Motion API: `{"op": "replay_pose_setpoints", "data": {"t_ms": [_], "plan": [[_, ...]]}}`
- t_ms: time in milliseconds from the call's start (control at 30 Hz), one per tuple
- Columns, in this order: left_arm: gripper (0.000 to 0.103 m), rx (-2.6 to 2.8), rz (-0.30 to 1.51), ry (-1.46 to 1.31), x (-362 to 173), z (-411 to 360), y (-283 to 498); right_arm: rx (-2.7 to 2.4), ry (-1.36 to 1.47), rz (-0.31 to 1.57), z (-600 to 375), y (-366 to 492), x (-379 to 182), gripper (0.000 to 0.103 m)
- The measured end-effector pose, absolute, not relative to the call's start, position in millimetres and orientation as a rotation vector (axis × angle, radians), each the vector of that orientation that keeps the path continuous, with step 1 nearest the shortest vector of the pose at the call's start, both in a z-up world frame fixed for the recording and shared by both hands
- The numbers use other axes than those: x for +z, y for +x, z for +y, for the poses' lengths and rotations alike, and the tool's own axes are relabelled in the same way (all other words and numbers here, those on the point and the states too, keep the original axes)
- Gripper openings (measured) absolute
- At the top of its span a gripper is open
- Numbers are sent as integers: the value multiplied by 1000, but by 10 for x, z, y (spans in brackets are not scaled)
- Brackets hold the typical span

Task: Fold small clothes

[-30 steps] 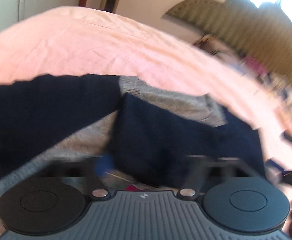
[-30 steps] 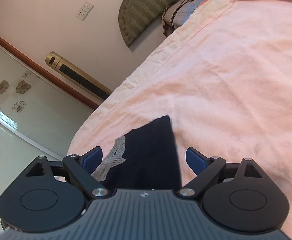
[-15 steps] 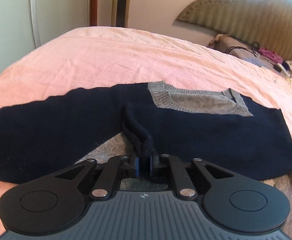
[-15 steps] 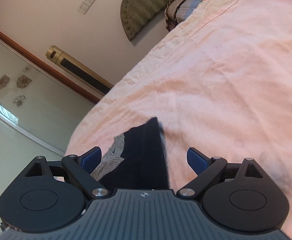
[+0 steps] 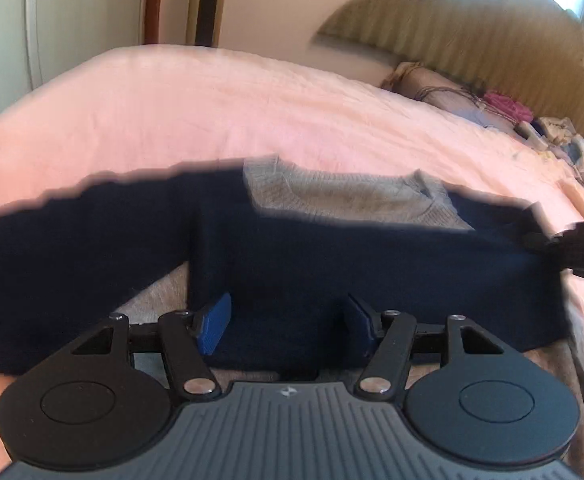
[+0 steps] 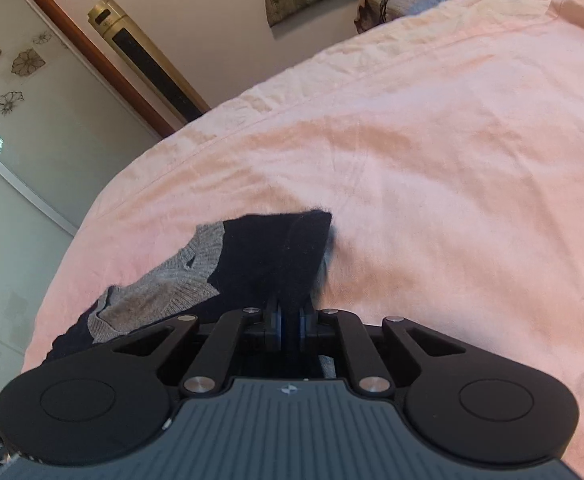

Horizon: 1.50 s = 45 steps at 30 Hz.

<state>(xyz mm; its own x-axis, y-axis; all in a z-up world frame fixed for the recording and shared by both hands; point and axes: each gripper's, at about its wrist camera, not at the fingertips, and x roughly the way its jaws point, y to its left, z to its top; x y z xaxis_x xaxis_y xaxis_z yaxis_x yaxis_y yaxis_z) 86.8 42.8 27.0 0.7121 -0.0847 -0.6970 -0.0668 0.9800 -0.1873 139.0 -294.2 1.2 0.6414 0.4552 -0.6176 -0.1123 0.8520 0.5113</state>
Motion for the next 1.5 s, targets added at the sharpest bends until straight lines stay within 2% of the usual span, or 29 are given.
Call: {"op": "replay_pose_setpoints", "data": {"t_ms": [100,200,267,300,333,400,467,600,767,800,867,900,933,1033,1133,1200,1233,1267,1333,1367,1400,1433,1467,1500], "plan": [[63,-100,796,-245,245,431,913,324,476,790,-3203,1300,135,11],[63,-96,789,-221,236,419,912,306,512,858,-3376,1338,-45,11],[63,-108,784,-237,333,460,888,329,559,902,-3358,1332,-142,17],[63,-118,762,-246,406,512,868,333,570,894,-3348,1314,-116,26],[64,-109,733,-240,506,569,880,338,575,870,-3345,1296,-47,46],[65,-65,684,-176,680,666,1025,319,542,761,-3332,1255,162,69],[66,-38,709,-64,721,710,1347,374,469,727,-3222,1341,334,69],[65,-35,878,91,451,756,2032,447,233,817,-2728,1745,428,68],[65,-155,919,132,277,603,2219,545,-10,882,-2099,2056,315,67],[60,-177,909,145,257,554,2214,566,-36,915,-2013,2112,260,65],[22,-223,876,164,260,473,2201,575,-114,945,-1856,2155,146,66],[5,-218,875,200,263,407,2225,578,-170,909,-1795,2124,136,52],[5,-200,862,255,261,339,2249,567,-214,892,-1746,2111,141,10],[4,-168,811,390,243,221,2298,548,-143,875,-1797,2195,227,10],[5,-89,765,359,318,347,2437,481,-12,765,-1984,2224,335,7],[6,-34,835,277,201,500,2575,420,70,780,-2096,2317,233,7],[11,-17,781,289,175,519,2500,409,96,825,-2099,2354,126,7],[11,-2,758,320,170,517,2415,405,107,828,-2083,2319,22,6],[12,-26,756,269,256,621,2206,412,71,780,-2049,2173,23,32],[12,-41,741,203,341,731,2059,399,83,778,-2067,2114,66,41],[19,-44,707,126,437,892,1853,370,108,769,-2109,2036,123,67],[41,-33,668,48,531,1054,1617,347,159,725,-2202,1863,205,81],[53,-1,624,-37,605,1245,1340,367,209,678,-2289,1671,271,82],[80,56,572,-122,660,1439,1048,413,248,662,-2365,1489,324,81]]}}
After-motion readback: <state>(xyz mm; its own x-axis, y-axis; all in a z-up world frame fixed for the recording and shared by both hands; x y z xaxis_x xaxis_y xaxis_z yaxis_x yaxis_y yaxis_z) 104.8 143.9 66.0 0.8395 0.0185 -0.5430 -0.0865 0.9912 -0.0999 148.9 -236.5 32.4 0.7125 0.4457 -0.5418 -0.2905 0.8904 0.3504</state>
